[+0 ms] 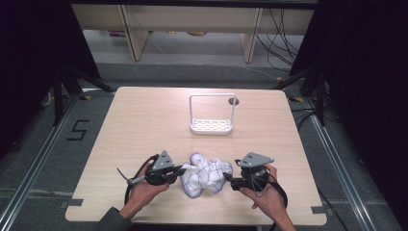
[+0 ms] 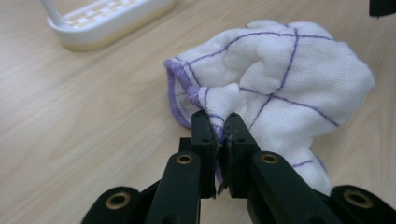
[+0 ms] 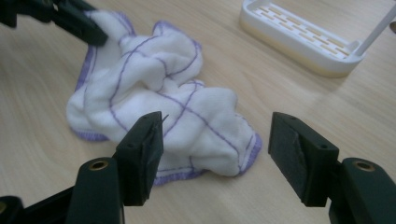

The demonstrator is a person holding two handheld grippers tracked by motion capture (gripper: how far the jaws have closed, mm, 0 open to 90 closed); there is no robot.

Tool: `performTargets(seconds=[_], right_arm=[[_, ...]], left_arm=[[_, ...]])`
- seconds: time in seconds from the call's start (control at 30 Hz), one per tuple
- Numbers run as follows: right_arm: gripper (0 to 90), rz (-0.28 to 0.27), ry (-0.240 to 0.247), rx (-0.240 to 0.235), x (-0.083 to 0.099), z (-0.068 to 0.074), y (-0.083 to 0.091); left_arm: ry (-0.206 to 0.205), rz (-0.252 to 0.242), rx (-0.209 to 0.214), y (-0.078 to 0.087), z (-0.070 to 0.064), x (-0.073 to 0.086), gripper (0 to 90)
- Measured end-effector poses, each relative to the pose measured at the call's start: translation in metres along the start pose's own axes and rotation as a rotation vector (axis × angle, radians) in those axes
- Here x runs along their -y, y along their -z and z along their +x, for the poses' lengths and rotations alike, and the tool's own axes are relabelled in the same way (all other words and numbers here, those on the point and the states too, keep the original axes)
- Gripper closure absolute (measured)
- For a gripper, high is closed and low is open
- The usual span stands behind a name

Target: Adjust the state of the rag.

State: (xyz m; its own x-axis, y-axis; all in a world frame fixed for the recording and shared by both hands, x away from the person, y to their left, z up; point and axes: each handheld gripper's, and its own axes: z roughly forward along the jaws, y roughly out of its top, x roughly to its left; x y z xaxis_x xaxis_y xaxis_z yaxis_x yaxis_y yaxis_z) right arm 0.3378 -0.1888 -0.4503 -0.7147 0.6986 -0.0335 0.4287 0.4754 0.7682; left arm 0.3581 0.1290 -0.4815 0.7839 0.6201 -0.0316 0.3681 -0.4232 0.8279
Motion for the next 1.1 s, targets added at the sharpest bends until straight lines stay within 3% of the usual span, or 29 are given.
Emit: performTargets(seconds=[0.13, 0.2, 0.27, 0.37, 0.4, 0.47, 0.57, 0.6, 0.7, 0.73, 0.8, 0.83, 0.93, 1.0, 1.03, 1.1], right_arm=[[36.5, 0.038, 0.020, -0.031, 0.001, 0.009, -0.004], [36.5, 0.049, 0.046, -0.036, 0.001, 0.012, -0.007], [36.5, 0.067, 0.042, -0.032, 0.002, 0.014, -0.010], [37.1, 0.075, 0.037, -0.027, 0.004, 0.009, -0.014], [37.6, 0.066, 0.035, -0.012, 0.005, 0.005, -0.018], [38.2, 0.093, -0.005, -0.010, 0.007, -0.001, -0.022], [38.3, 0.128, 0.015, -0.011, 0.011, -0.004, -0.031], [38.7, 0.128, 0.018, -0.024, 0.012, -0.006, -0.034], [46.7, 0.117, -0.020, -0.062, 0.014, -0.009, -0.045], [55.6, 0.124, -0.024, -0.083, 0.013, -0.009, -0.048], [70.3, 0.106, 0.022, -0.115, 0.013, -0.011, -0.052], [77.2, 0.129, 0.022, -0.118, 0.011, -0.010, -0.051], [84.2, 0.065, 0.068, -0.114, 0.001, -0.012, -0.038], [85.1, 0.026, 0.078, -0.097, -0.009, -0.012, -0.016], [85.3, -0.004, 0.110, -0.097, -0.014, -0.014, -0.005], [85.4, -0.011, 0.113, -0.087, -0.024, -0.014, 0.018]], left_arm=[[0.035, -0.032, -0.023, 0.013, 0.008, 0.003, 84.4], [0.033, -0.014, -0.025, 0.018, 0.008, 0.006, 84.4], [0.031, -0.017, -0.019, 0.022, 0.009, 0.010, 84.4], [0.039, -0.018, -0.022, 0.026, 0.011, 0.015, 84.3], [0.031, 0.005, -0.033, 0.028, 0.012, 0.016, 84.3], [0.058, -0.020, -0.029, 0.025, 0.014, 0.019, 84.2], [0.050, -0.007, -0.023, 0.025, 0.017, 0.019, 84.2], [0.074, -0.031, -0.030, 0.022, 0.015, 0.019, 84.1], [0.066, -0.005, -0.017, 0.023, 0.016, 0.019, 84.1], [0.071, -0.008, -0.014, 0.023, 0.017, 0.019, 84.1], [0.078, -0.016, -0.008, 0.022, 0.017, 0.019, 84.2], [0.081, -0.010, -0.009, 0.023, 0.017, 0.019, 84.2], [0.074, -0.021, 0.000, 0.029, 0.018, 0.017, 84.4], [0.060, -0.036, 0.010, 0.038, 0.018, 0.012, 84.5], [0.062, -0.054, 0.023, 0.043, 0.017, 0.010, 84.5], [0.072, -0.064, 0.039, 0.057, 0.016, 0.005, 84.5]])
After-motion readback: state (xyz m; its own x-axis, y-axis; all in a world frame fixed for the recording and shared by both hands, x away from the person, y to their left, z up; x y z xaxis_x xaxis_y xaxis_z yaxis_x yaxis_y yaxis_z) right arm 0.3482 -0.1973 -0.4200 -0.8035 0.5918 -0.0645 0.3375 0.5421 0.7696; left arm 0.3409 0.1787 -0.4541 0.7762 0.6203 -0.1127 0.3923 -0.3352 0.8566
